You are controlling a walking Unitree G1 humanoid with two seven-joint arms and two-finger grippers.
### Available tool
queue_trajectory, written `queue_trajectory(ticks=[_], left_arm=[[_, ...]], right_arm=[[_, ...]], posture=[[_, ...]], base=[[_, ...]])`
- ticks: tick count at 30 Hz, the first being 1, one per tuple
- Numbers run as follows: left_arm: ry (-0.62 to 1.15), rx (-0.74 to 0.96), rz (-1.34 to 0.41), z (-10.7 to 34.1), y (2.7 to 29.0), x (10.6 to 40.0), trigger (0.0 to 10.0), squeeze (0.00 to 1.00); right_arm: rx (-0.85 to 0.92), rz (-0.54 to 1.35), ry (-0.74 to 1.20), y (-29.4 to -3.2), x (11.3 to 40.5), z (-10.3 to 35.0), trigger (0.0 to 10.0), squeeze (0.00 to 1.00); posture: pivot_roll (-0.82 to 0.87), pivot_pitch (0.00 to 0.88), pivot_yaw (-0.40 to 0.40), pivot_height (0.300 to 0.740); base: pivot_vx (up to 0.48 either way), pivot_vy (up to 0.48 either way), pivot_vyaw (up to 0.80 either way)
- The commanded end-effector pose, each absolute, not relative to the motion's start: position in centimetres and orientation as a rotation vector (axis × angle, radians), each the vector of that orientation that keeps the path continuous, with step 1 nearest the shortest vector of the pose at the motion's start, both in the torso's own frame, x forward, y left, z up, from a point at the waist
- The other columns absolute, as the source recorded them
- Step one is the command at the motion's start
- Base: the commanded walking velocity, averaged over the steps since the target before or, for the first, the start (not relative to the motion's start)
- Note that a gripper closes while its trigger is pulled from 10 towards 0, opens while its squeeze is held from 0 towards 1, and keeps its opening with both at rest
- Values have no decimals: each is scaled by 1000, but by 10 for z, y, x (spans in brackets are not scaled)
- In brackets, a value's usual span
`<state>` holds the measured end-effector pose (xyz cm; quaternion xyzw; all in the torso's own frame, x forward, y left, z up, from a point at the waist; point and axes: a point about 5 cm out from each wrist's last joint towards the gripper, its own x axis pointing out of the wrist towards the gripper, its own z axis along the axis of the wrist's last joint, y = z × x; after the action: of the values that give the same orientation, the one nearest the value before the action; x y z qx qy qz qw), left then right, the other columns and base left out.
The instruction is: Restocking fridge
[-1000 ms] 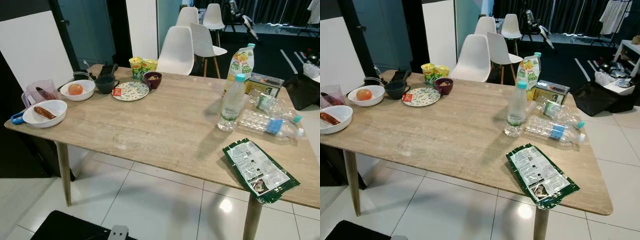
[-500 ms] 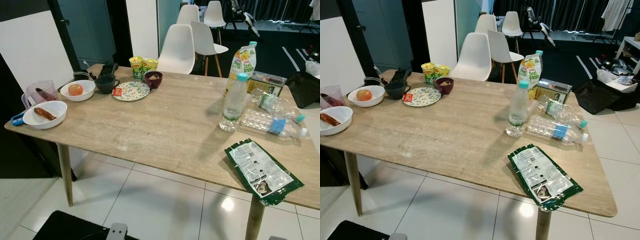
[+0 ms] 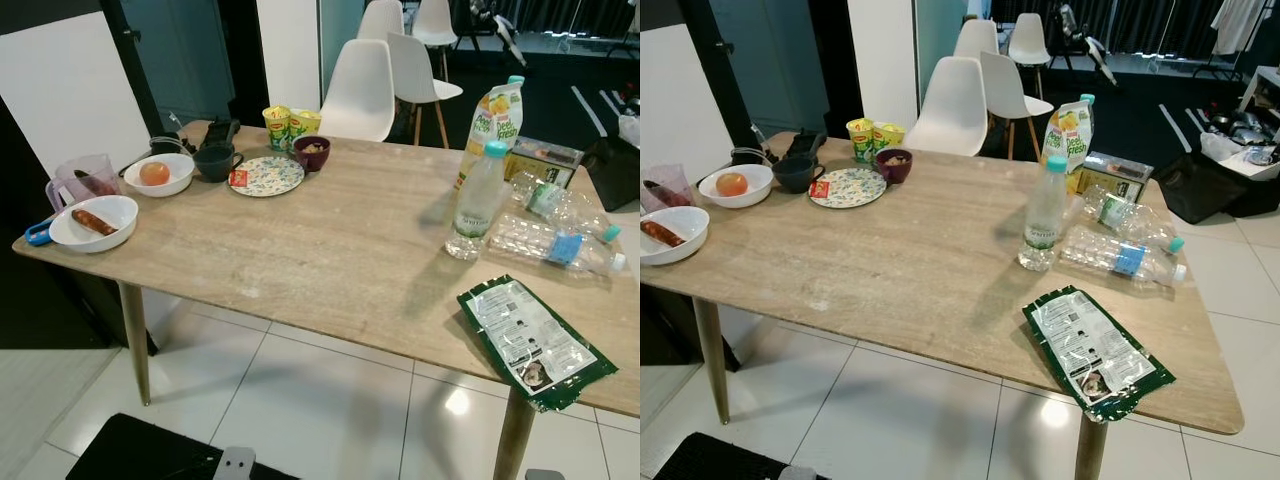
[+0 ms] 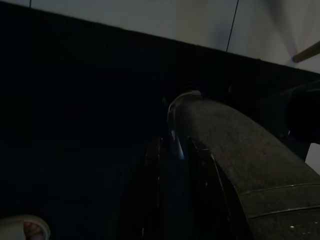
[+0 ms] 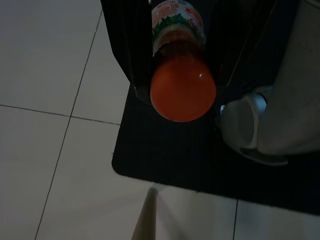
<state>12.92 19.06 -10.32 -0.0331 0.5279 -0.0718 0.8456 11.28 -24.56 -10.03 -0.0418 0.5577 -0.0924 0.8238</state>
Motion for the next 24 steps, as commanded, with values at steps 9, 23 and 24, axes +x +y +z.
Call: queue_trajectory(ticks=[9, 23, 24], left_arm=[[1131, -58, -160, -104, 190, 127, 10000, 0], [1134, -59, -170, -105, 188, 126, 10000, 0], [1134, -59, -170, -105, 188, 126, 10000, 0]], right_arm=[[-93, -180, 1201, -243, 110, -102, 10000, 0], [-96, -176, 1209, -244, 108, -102, 10000, 0], [-96, -176, 1209, -244, 108, -102, 10000, 0]], posture=[[25, 0, -2, 740], [22, 0, -3, 740], [22, 0, -3, 740]], base=[[-285, 0, 0], [-299, 0, 0], [-304, 0, 0]])
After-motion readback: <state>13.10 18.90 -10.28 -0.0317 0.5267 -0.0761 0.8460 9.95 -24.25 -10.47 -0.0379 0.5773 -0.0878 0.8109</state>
